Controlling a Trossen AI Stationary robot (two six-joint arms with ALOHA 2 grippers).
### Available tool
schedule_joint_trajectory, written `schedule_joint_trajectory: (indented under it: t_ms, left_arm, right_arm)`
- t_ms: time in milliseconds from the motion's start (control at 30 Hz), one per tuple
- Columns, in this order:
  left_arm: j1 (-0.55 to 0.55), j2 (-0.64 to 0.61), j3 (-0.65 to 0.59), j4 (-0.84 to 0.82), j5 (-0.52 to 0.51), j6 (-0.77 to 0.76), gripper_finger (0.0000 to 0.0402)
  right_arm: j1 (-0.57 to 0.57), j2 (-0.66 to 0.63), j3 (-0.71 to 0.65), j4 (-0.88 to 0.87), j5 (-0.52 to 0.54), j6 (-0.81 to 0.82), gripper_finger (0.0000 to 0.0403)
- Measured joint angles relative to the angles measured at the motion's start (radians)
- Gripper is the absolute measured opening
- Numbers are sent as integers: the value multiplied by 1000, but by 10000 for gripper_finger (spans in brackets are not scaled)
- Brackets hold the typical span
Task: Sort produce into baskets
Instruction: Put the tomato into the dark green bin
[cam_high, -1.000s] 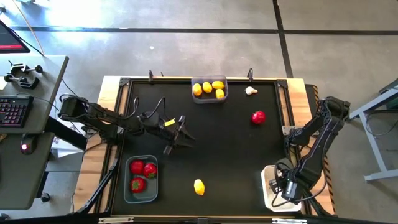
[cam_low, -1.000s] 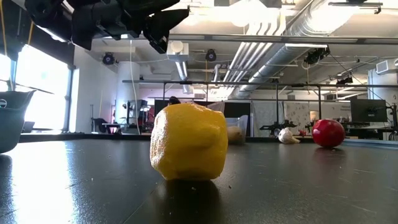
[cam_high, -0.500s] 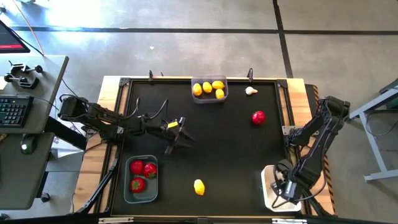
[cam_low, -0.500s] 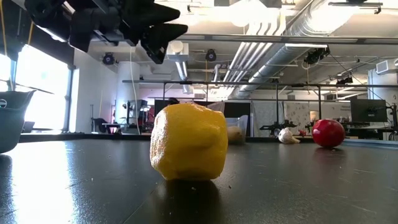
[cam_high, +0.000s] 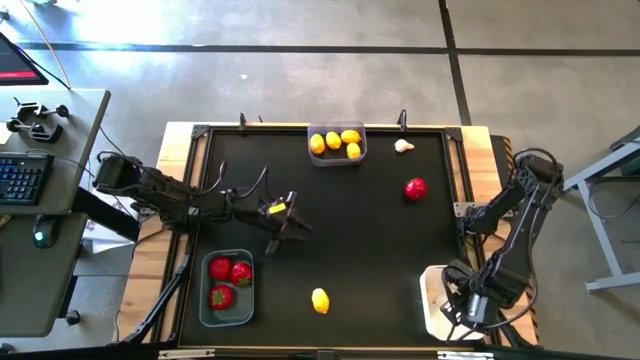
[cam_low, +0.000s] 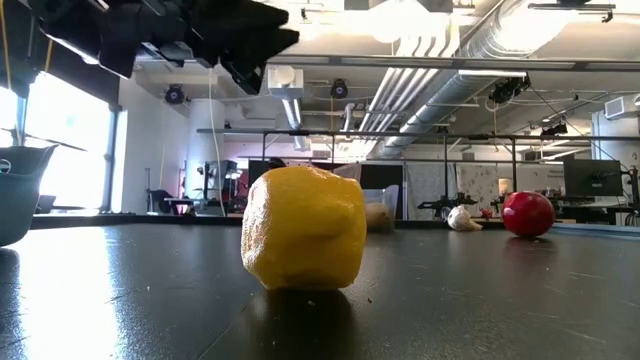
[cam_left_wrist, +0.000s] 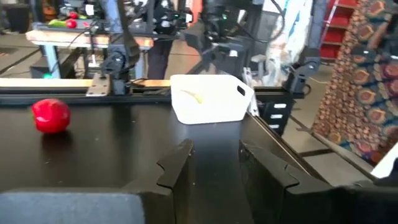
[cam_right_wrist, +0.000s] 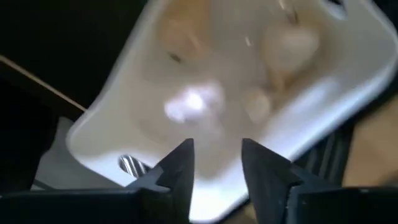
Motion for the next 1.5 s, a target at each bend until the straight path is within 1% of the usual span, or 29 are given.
schedule_joint_trajectory:
  t_ms: [67, 233, 333, 400, 500, 567, 633, 800, 933, 1000, 1067, 1133, 1333, 1400, 1500]
  left_arm:
    - [-23, 0, 0, 0, 0, 13, 100]
    - [-86, 0, 0, 1, 1, 60, 71]
    - [-123, 0, -3, 2, 2, 102, 50]
    - [-138, 0, -3, 3, 3, 113, 35]
    - [-151, 0, -3, 3, 3, 114, 13]
    - [-152, 0, -3, 4, 3, 114, 4]
    - [-151, 0, -3, 4, 3, 110, 2]
    - [-151, 0, -3, 6, 2, 113, 1]
    - [-148, 0, -3, 2, 2, 114, 1]
    - [-148, 0, -3, 1, 2, 114, 1]
    - [-149, 0, -3, 1, 2, 114, 0]
    - [-149, 0, -3, -4, 2, 113, 1]
    - [-149, 0, -4, -28, 2, 112, 0]
    - [-149, 0, -4, -32, 1, 111, 0]
    - [-149, 0, -4, -44, 1, 106, 0]
  right_arm:
    - [0, 0, 5, 1, 77, -63, 110]
    - [-6, -1, -7, 69, 355, -257, 60]
    - [-23, -1, -52, 121, 462, -348, 22]
    - [-45, -1, -98, 181, 498, -411, 6]
    - [-95, -1, -187, 309, 510, -497, 7]
    - [-139, -1, -253, 431, 522, -587, 3]
    - [-194, -1, -325, 591, 534, -698, 2]
    - [-360, -1, -493, 1021, 535, -1035, 0]
    - [-508, -1, -599, 1345, 518, -1317, 0]
    - [-586, -1, -642, 1479, 494, -1426, 0]
    - [-667, -1, -671, 1568, 457, -1496, 0]
    - [-749, -1, -683, 1590, 413, -1513, 0]
    - [-996, -1, -684, 1495, 291, -1468, 0]
    - [-1076, -1, -665, 1424, 252, -1469, 0]
    - [-1178, -1, -589, 1233, 206, -1497, 2]
